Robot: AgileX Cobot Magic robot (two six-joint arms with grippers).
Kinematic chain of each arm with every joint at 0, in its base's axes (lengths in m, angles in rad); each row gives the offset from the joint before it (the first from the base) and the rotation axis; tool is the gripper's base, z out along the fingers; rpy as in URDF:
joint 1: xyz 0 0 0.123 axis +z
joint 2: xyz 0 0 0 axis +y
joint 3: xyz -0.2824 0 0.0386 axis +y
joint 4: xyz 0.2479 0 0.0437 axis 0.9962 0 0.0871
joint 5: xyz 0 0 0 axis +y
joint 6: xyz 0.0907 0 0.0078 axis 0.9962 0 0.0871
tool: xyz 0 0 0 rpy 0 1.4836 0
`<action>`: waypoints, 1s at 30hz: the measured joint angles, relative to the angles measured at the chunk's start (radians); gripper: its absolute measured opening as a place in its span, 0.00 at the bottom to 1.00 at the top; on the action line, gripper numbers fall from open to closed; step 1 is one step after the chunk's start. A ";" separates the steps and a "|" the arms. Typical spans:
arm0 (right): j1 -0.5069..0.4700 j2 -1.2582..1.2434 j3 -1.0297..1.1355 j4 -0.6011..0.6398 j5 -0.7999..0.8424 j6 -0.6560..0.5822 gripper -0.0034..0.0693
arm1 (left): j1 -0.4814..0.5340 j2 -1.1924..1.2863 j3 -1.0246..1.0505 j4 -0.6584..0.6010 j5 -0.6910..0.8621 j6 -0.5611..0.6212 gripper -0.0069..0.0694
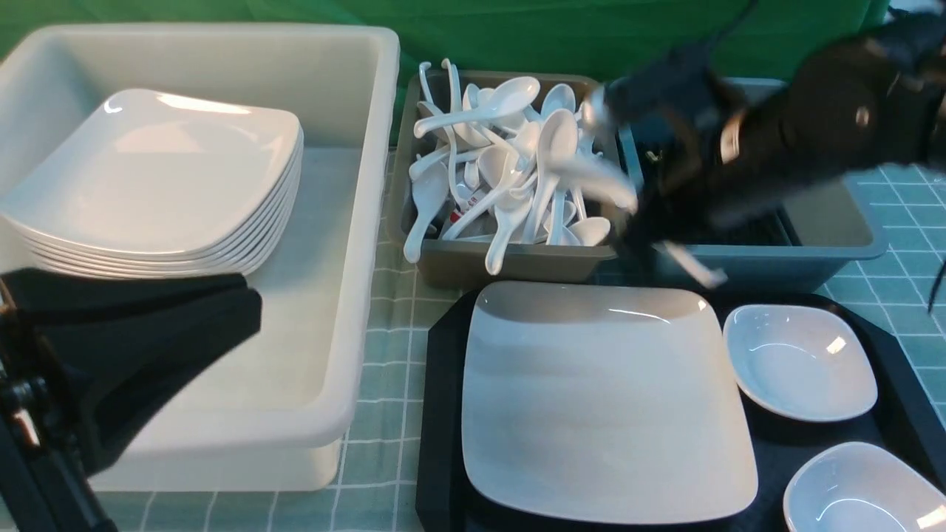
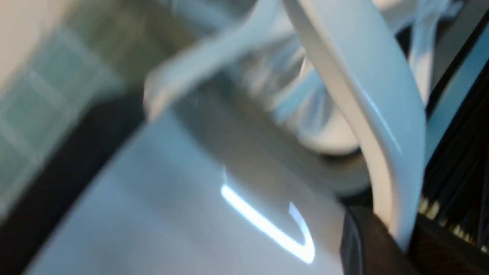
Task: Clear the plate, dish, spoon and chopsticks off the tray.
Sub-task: Use the right arm to put the soup spoon into the small storage box in the middle, then use the right arm to grab a small plate from the dinner plate
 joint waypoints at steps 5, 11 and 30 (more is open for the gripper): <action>-0.001 0.107 -0.126 0.005 -0.141 0.164 0.16 | 0.000 0.000 0.000 0.000 0.001 0.000 0.11; -0.032 0.319 -0.235 0.029 -0.241 0.335 0.16 | 0.000 0.000 0.000 -0.001 0.002 0.000 0.11; -0.090 0.364 -0.269 0.056 -0.168 0.418 0.63 | 0.000 0.000 0.000 0.026 0.005 0.001 0.11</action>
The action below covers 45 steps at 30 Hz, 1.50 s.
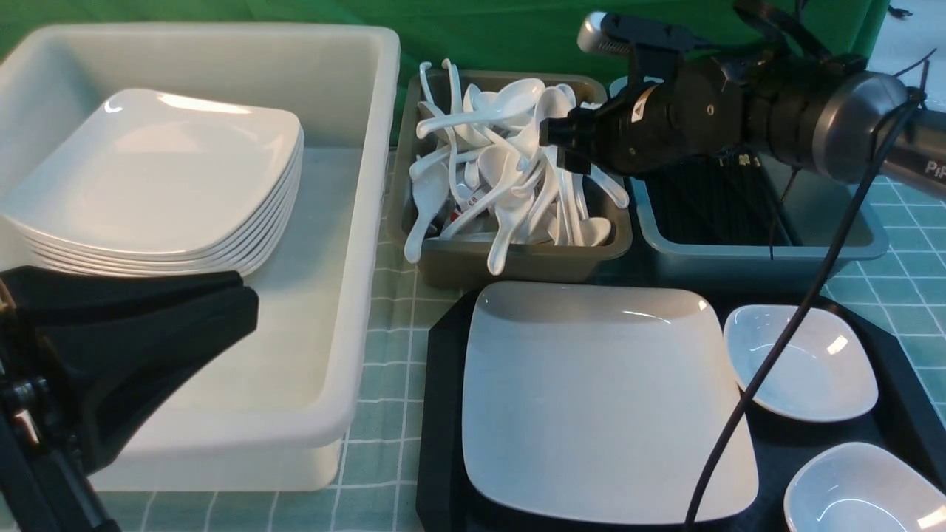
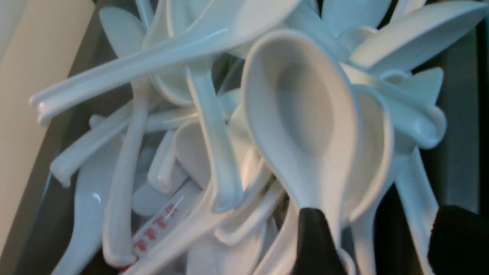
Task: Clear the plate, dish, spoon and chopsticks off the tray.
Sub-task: Use the right arm to grab a small plate from the dinner plate
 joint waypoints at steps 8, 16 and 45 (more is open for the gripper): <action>0.022 -0.294 0.002 -0.025 0.510 -0.304 0.28 | 0.000 0.009 0.000 0.004 0.034 -0.027 0.11; 0.104 -0.561 0.355 -0.150 0.797 -0.227 0.20 | 0.000 0.065 0.000 0.012 0.135 -0.030 0.11; 0.143 -0.472 1.017 -0.279 0.294 -0.012 0.64 | 0.000 0.065 0.000 0.016 0.128 -0.030 0.11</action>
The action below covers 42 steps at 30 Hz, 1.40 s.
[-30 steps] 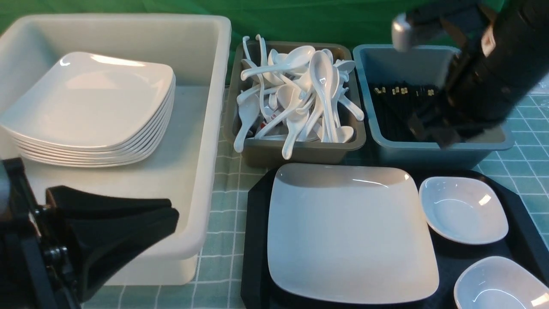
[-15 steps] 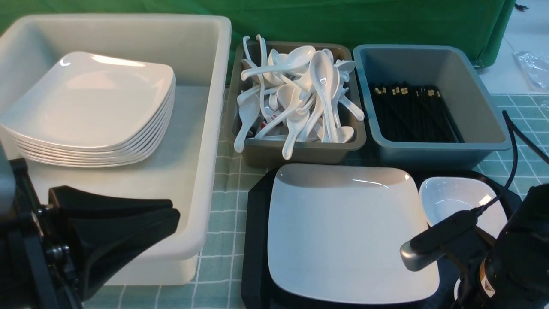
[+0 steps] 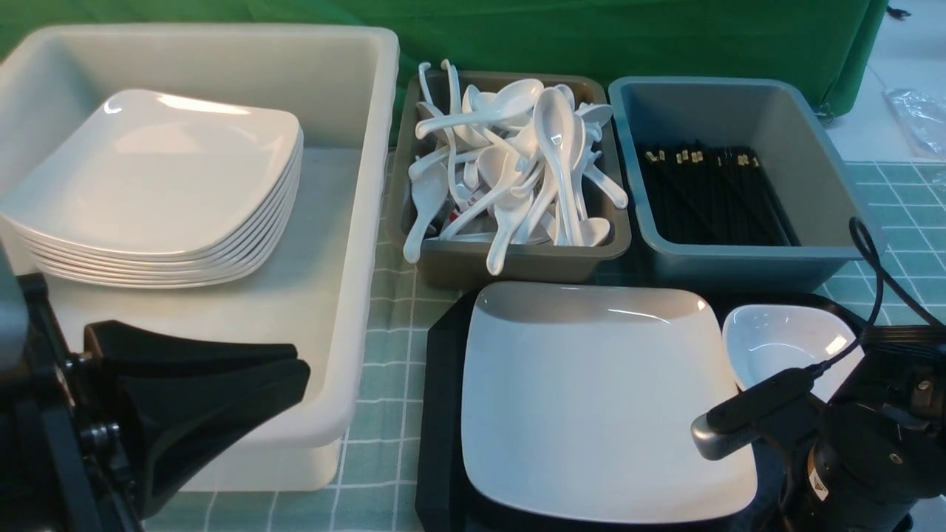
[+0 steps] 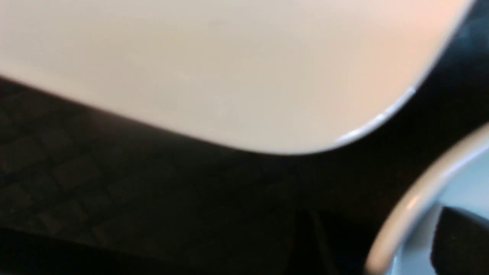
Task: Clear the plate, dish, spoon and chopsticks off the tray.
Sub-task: Use the right arm to grab a small plate from the dinner plate, then use the right arm to put the small plate into the large storage box on the left
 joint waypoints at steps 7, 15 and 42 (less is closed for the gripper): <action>0.012 -0.012 -0.004 -0.024 0.051 -0.006 0.35 | 0.000 0.000 0.000 0.000 0.000 -0.001 0.11; 0.149 -0.220 -0.203 -0.002 0.362 0.000 0.13 | 0.000 0.000 0.000 0.013 0.000 -0.001 0.11; 0.479 0.611 -1.688 0.350 0.404 -0.530 0.13 | 0.000 -0.461 -0.139 0.928 0.371 -0.935 0.11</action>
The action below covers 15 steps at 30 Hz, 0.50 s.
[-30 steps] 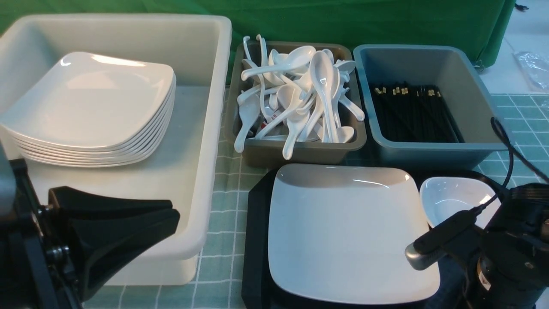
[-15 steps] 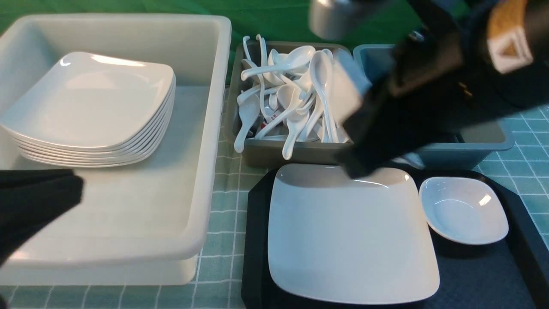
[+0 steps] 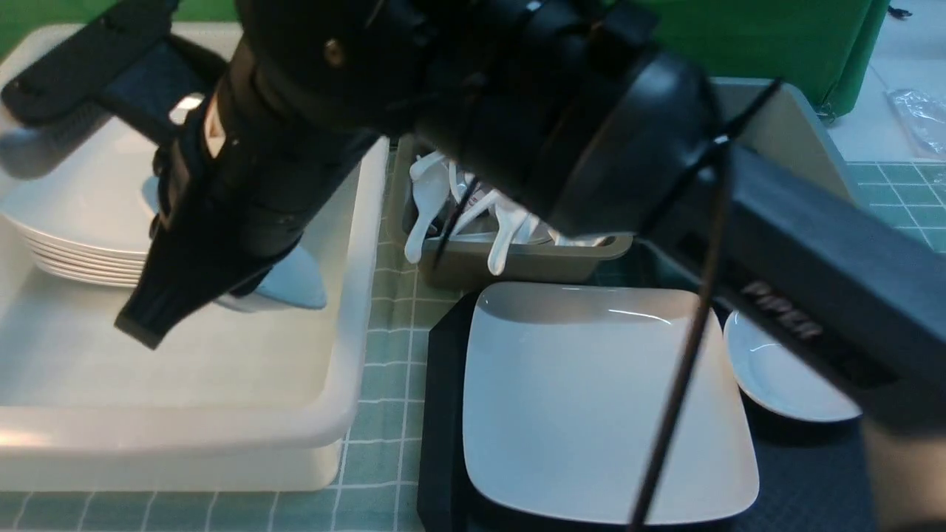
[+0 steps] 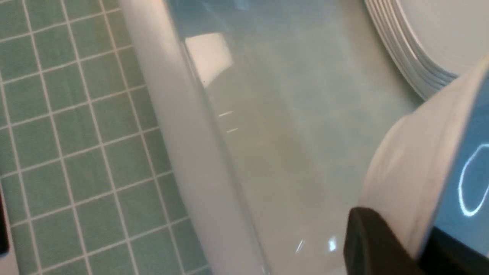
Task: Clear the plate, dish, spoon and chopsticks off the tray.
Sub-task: Use the right arm to put the small plate into the large storage box on the left
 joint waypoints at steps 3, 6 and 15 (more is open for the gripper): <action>0.000 0.062 -0.040 0.000 0.003 0.000 0.13 | 0.000 -0.001 0.000 0.000 0.001 0.009 0.11; 0.000 0.147 -0.052 0.000 -0.025 0.000 0.13 | 0.000 -0.001 0.000 0.000 -0.001 0.043 0.11; -0.027 0.238 -0.055 -0.018 -0.078 0.038 0.17 | 0.000 -0.001 0.000 -0.021 -0.001 0.066 0.11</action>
